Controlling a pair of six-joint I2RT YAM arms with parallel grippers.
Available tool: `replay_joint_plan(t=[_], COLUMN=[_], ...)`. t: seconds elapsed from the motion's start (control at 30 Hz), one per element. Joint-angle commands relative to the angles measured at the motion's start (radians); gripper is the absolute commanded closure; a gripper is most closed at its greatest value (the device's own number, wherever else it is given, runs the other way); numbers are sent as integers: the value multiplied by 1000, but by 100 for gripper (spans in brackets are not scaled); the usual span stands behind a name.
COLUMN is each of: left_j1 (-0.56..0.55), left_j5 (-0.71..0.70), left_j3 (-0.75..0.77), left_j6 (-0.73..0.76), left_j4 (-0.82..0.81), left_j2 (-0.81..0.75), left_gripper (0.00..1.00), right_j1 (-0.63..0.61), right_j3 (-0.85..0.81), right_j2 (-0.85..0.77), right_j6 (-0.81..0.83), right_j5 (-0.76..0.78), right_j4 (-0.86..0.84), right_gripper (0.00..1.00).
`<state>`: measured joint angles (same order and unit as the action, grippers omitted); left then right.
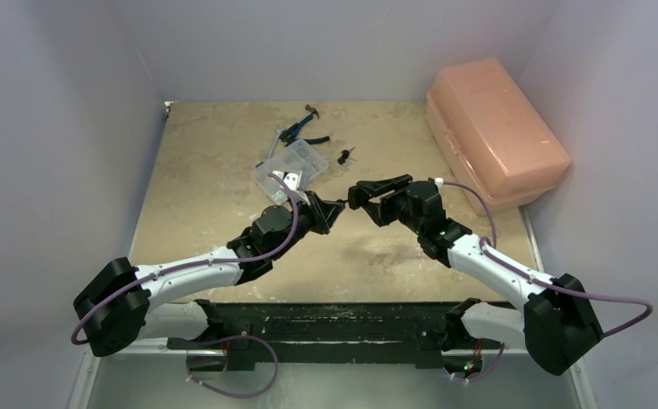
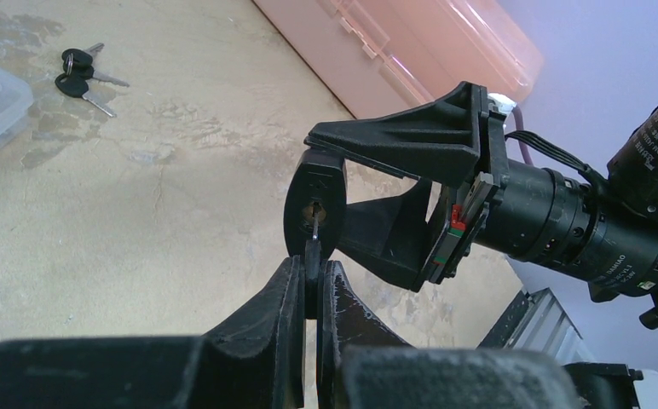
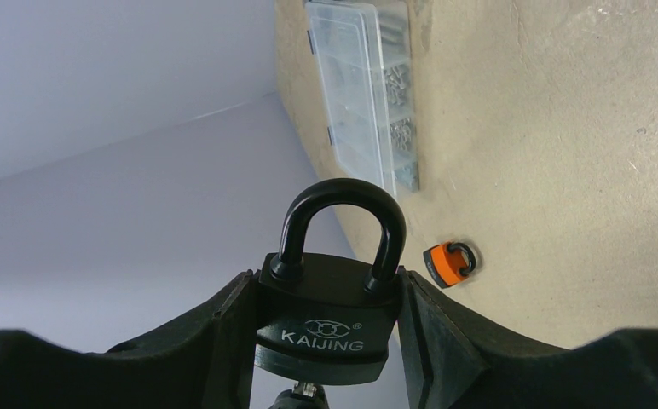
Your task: Unlock with the key
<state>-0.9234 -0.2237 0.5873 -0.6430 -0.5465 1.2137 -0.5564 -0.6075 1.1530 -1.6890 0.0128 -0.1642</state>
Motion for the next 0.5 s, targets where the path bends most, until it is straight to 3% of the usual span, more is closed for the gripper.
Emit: replay_joint_plan(t=[0.0,0.27,0.47], left_j1=[-8,-7,-7], left_j5=[28,-6,15], left_j3=[1,-27,-24], left_j6=[-35,-312,-273], left_j4=[-84,-92,-105], left_j2=[15,19,34], left_gripper=[100,100,100], right_j1=[-20,-20,-20], right_j3=[-81,-8,-11], right_j2=[-19,-53,-45], right_j6=[-6,-14,-26], right_j5=[-79,-43,-66], right_j4=[-107,-234,-234], right_gripper=[100,100,100])
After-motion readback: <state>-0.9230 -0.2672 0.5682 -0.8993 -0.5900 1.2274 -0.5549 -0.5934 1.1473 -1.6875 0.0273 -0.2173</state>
